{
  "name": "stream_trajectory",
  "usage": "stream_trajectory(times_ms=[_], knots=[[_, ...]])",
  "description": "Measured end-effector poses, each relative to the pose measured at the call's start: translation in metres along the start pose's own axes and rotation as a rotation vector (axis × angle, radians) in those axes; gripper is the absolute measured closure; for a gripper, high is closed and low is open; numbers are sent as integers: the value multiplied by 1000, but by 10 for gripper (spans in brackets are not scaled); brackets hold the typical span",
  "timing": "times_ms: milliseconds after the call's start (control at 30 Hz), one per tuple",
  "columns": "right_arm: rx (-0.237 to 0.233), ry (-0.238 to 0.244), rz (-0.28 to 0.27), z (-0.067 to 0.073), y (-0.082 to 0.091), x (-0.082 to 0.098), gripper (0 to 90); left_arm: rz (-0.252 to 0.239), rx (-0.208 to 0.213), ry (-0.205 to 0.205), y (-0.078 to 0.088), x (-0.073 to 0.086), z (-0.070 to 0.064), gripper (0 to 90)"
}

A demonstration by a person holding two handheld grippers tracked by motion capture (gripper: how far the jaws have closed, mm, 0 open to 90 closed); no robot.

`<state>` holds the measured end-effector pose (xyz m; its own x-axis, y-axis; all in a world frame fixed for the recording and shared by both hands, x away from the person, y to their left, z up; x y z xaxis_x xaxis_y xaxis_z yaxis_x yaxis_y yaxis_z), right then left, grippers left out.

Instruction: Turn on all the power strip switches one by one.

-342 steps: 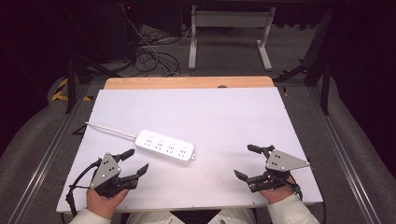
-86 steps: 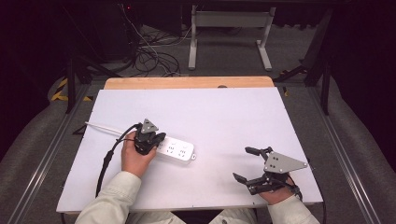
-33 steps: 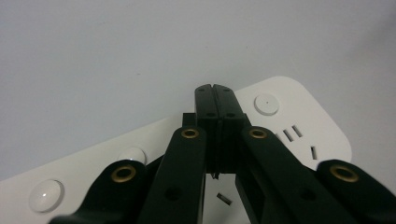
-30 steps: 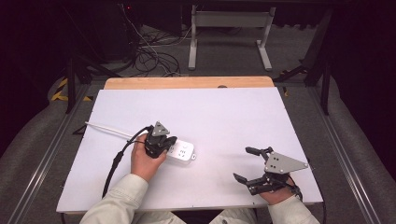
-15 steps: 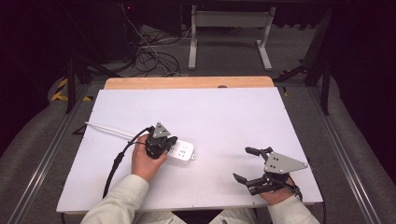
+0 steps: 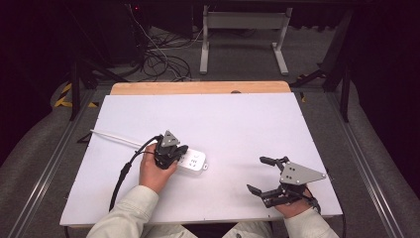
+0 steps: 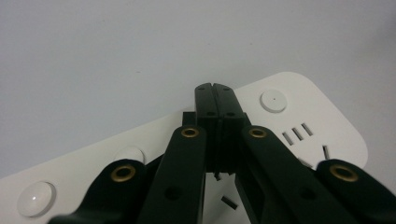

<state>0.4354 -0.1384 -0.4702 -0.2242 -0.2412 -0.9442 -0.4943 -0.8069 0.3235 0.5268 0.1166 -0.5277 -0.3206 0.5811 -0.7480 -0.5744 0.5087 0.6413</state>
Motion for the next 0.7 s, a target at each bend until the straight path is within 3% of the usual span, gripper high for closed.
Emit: stream_trajectory(times_ms=[400,500,533,567,600,633,700], knots=[[1,-3,5,1,0,0,92,0,16,16,-1,1,0,900],[4,0,5,1,0,0,92,-17,0,-1,2,1,0,900],[4,0,5,1,0,0,92,-14,-35,-10,5,0,1,900],[3,0,1,0,1,0,92,-53,5,4,12,-11,-3,900],[1,-4,1,0,1,0,92,-53,5,4,12,-11,-3,900],[2,-1,-1,-1,0,0,92,-65,-13,-23,20,-20,-6,900],[3,-6,3,-2,0,0,92,-65,-1,-19,21,-22,-7,900]])
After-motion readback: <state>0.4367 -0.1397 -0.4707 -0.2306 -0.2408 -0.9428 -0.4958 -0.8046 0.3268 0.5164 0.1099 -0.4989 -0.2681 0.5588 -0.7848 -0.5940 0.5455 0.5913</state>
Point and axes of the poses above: each handheld gripper's, and its own axes: y roughly backward along the jaws, x roughly out of its underside, z roughly to its left, the point moved 9 cm from there along -y, roughly forward along the jaws, and after that the axes turned 12 degrees about -y, right-handed, at the moved point
